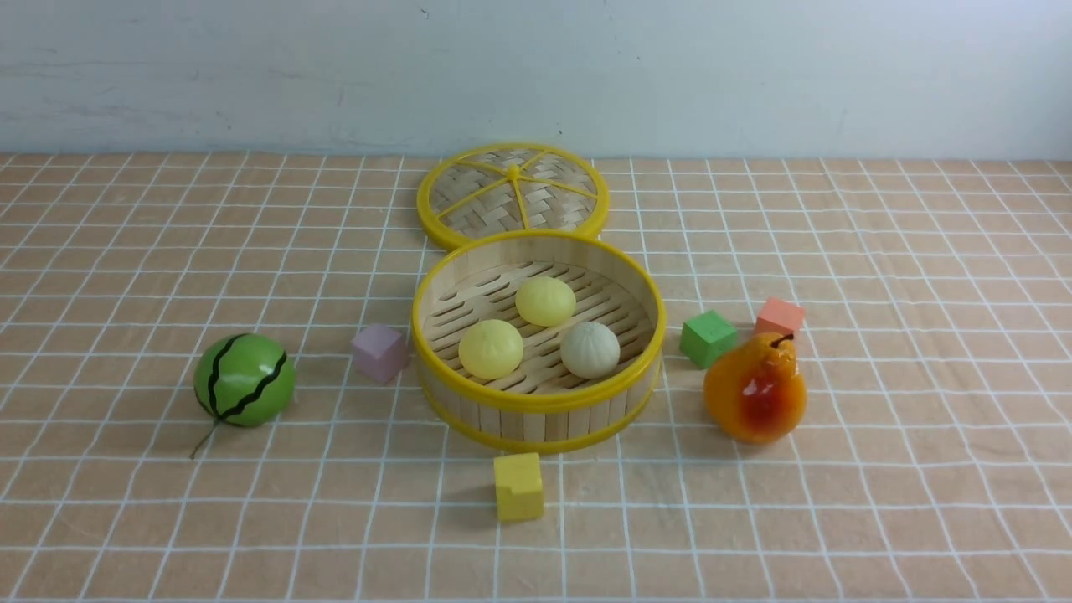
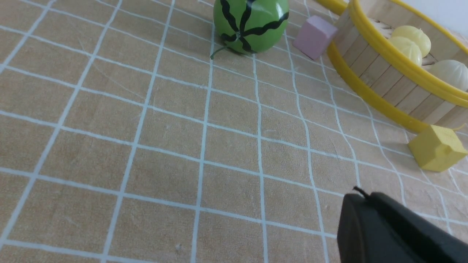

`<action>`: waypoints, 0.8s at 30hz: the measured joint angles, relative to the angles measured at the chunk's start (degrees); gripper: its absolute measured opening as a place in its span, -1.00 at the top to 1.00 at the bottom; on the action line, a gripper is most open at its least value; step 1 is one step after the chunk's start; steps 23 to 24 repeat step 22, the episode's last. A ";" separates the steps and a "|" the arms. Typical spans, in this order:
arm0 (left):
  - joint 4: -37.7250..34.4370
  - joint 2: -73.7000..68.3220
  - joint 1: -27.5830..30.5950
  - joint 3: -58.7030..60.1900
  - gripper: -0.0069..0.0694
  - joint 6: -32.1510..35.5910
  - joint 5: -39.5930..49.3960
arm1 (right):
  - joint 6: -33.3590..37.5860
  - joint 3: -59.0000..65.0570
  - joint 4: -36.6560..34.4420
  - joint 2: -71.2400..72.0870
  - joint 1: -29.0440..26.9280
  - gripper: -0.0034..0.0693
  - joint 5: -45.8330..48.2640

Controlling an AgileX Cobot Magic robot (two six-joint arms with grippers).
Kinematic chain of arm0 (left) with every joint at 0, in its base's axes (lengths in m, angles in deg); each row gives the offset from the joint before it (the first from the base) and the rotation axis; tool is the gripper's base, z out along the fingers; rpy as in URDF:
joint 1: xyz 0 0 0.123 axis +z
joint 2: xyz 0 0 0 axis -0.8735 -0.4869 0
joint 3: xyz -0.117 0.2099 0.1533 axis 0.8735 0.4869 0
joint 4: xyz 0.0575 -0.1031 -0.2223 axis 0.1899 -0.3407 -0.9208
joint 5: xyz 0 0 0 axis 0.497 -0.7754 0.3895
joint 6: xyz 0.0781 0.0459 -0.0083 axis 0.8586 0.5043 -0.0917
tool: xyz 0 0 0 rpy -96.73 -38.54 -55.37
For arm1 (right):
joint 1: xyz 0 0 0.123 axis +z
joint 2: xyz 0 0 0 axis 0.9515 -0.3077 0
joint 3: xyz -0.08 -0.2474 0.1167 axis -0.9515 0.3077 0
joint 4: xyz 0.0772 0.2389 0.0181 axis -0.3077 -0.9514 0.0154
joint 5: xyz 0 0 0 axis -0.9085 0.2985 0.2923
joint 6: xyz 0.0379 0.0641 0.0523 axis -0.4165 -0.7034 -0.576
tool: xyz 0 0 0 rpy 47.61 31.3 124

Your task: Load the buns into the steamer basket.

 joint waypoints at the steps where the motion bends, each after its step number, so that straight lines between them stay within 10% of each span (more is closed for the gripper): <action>1: 0.00 0.00 0.00 0.00 0.83 0.00 0.00 | 0.00 0.00 0.00 0.00 0.00 0.50 0.00; 24: 0.00 0.00 0.00 0.00 0.77 0.00 0.00 | 0.00 0.00 0.00 0.00 0.00 0.42 0.00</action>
